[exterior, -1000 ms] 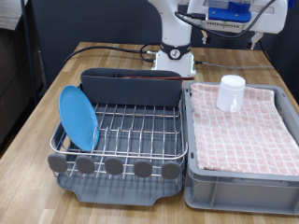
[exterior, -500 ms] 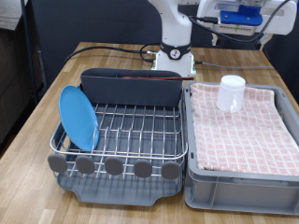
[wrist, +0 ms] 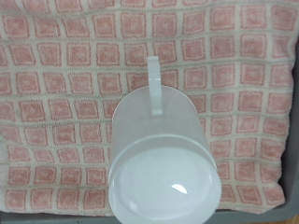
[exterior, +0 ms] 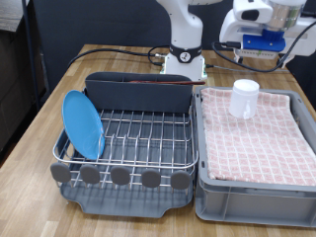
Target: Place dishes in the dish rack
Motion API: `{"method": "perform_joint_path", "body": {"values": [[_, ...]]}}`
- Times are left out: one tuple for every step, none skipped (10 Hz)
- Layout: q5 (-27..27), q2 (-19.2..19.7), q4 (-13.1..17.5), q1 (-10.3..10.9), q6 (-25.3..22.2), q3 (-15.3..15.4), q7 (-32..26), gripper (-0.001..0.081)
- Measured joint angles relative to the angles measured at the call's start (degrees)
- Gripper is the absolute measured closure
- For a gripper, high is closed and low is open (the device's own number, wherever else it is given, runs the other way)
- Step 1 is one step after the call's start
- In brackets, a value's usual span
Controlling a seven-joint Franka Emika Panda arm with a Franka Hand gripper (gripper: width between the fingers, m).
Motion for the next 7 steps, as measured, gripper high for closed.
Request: {"method": "perform_joint_path", "body": {"values": [[0.5, 1.7, -0.1, 0.0, 0.8, 0.0, 0.0, 0.0004], [0.9, 3.3, -0.2, 0.0, 1.8, 0.1, 0.0, 0.0004], [1.0, 4.6, -0.4, 0.0, 2.9, 0.2, 0.1, 0.0004], [1.0, 5.7, -1.0, 0.0, 4.5, 0.4, 0.4, 0.0004], [1.0, 6.5, -1.6, 0.0, 6.2, 0.7, 0.8, 0.0004], [1.0, 7.1, -2.3, 0.0, 7.6, 0.9, 1.6, 0.0004], [1.0, 7.6, -2.9, 0.0, 8.5, 1.0, 2.2, 0.0004]]}}
